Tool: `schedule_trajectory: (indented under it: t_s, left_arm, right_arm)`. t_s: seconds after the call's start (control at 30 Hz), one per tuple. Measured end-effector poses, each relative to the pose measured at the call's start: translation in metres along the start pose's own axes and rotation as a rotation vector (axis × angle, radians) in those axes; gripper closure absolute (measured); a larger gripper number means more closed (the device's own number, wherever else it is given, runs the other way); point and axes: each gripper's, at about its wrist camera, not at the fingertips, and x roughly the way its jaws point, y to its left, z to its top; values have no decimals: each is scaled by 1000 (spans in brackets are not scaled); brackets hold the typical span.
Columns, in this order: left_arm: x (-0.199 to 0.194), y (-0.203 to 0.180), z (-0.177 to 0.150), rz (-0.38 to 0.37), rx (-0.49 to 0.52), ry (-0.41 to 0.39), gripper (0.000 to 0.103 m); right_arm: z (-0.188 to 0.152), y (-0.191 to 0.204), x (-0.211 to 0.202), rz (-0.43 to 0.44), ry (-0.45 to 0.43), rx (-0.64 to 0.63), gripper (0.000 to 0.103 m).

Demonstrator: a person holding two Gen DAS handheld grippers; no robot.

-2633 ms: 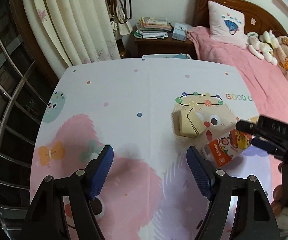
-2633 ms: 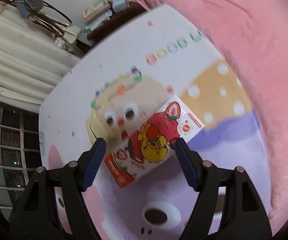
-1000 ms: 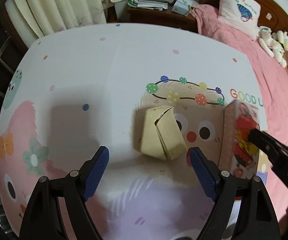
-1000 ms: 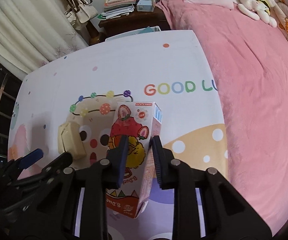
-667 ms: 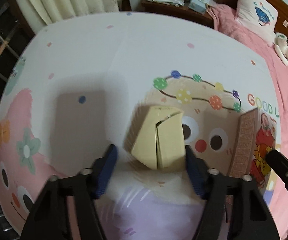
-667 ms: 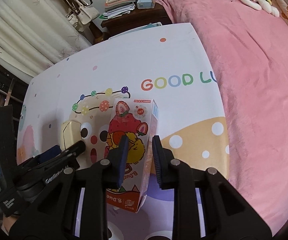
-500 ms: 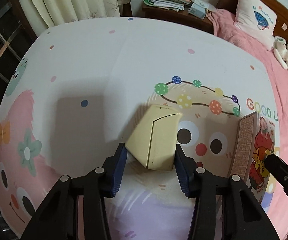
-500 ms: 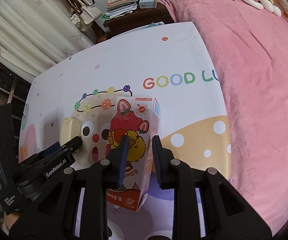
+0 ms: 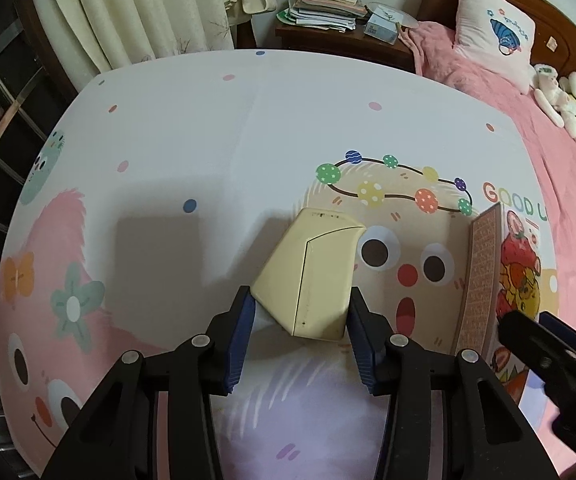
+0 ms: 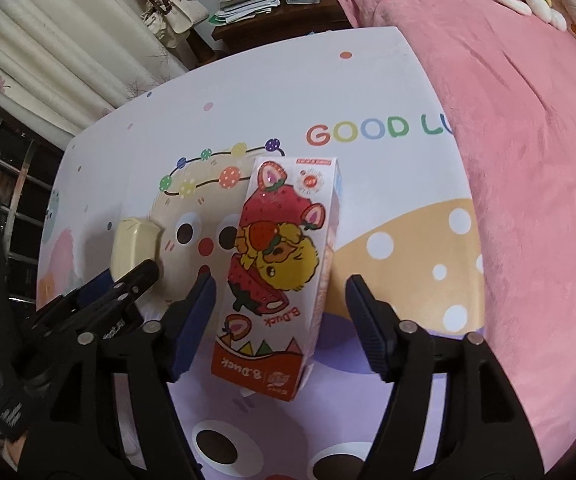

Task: Collect trash
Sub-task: 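Carry the beige box and juice carton down over the bin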

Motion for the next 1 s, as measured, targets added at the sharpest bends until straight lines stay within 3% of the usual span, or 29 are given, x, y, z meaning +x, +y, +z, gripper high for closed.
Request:
schedule_trajectory:
  t_s: [0.23, 0.27, 0.3, 0.57, 0.77, 1.0]
  left_arm:
    - [-19, 12, -1, -10, 11, -26, 59]
    - [-23, 15, -4, -14, 11, -29, 59]
    - [-27, 19, -6, -23, 8, -33, 59]
    - [-64, 44, -30, -87, 24, -60, 59]
    - [-103, 70, -75, -120, 79, -75, 59]
    - [-164, 116, -147, -195, 184, -116, 59]
  right_arm:
    - [-3, 15, 27, -123, 69, -29, 36]
    - [-5, 15, 26, -126, 53, -21, 42]
    - [-6, 15, 23, -125, 30, -20, 50]
    - [-32, 17, -10, -40, -41, -23, 52]
    - [-79, 28, -57, 30, -82, 11, 52]
    - [-169, 64, -116, 48, -150, 20, 52]
